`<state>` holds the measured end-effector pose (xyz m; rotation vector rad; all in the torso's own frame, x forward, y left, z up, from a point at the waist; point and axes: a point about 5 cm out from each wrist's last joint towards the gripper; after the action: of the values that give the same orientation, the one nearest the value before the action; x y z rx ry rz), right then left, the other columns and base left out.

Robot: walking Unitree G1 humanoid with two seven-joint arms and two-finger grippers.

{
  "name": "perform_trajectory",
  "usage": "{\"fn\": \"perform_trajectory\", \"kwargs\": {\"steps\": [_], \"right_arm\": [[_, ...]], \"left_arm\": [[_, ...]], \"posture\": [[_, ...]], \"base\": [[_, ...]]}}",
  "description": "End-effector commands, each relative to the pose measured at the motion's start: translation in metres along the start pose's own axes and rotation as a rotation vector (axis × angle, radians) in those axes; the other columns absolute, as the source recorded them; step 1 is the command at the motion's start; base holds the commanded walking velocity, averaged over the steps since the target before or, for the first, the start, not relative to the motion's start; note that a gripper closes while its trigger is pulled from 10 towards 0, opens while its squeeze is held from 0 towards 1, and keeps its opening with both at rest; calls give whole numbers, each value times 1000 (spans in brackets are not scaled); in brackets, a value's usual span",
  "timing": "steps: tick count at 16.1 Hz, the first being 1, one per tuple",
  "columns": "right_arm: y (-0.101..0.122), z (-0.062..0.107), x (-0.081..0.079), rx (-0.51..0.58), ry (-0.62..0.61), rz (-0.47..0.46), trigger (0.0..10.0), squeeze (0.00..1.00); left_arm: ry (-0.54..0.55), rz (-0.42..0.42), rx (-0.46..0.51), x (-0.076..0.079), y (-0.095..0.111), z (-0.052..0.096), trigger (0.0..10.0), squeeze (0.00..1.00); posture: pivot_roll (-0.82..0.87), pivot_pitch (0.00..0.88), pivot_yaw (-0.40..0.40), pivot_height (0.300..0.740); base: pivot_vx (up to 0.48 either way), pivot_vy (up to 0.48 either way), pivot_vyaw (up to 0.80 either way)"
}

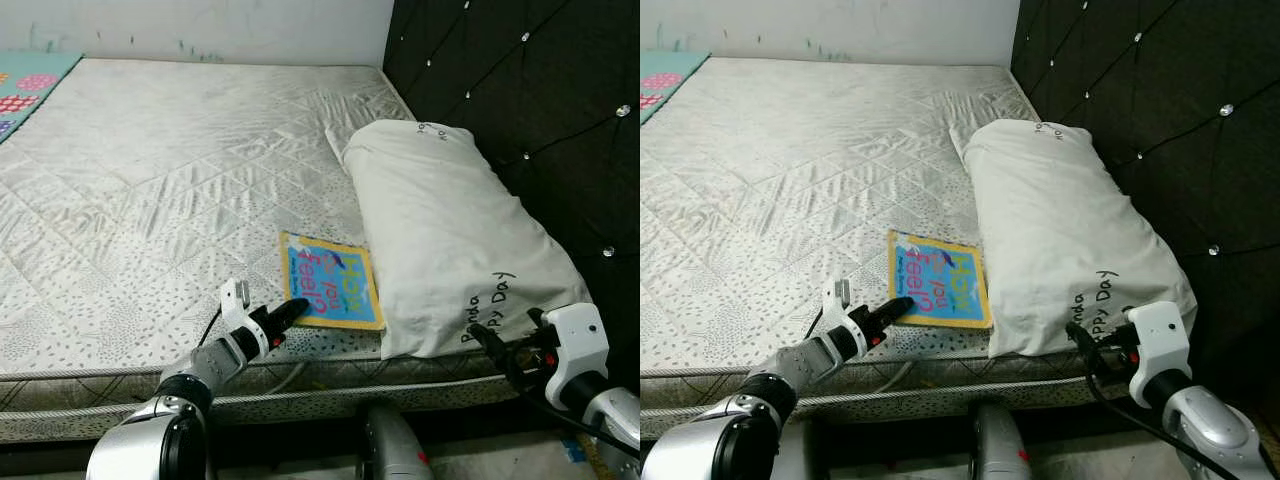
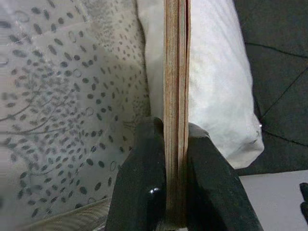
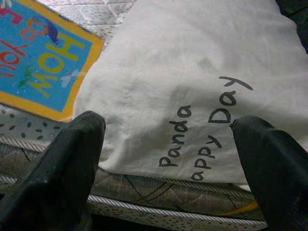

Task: Clean up the room

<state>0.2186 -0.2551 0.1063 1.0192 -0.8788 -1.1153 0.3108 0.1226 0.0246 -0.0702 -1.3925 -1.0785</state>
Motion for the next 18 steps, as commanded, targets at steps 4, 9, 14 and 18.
{"fn": "perform_trajectory", "kwargs": {"steps": [4,9,14,18], "right_arm": [[3,-1,-2,16,-2,16,10000,0],[6,-4,-1,25,-6,24,10000,0],[6,-4,-3,32,-10,26,10000,0],[6,-5,-3,32,-11,30,10000,0]], "left_arm": [[102,108,7,-16,-13,11,10000,0],[128,75,-65,-22,-23,16,10000,745],[142,17,-94,-24,-18,18,10000,1000],[212,-88,-171,-36,-17,29,10000,1000]], "posture": [[-368,0,-76,577],[-368,0,-79,577],[-374,0,-76,577],[-368,0,-73,577]], "base": [[0,0,0],[0,0,0],[0,0,0],[0,0,0]]}}
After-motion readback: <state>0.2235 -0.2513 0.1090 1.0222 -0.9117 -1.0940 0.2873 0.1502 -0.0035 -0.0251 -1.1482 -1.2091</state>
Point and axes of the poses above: a point about 5 cm out from each wrist's last joint towards the gripper, its own z axis pointing back from the gripper into the wrist, its own y axis along the axis of the wrist's last joint, x = y × z, and after that the axes turned 4 degrees about -z, right-handed
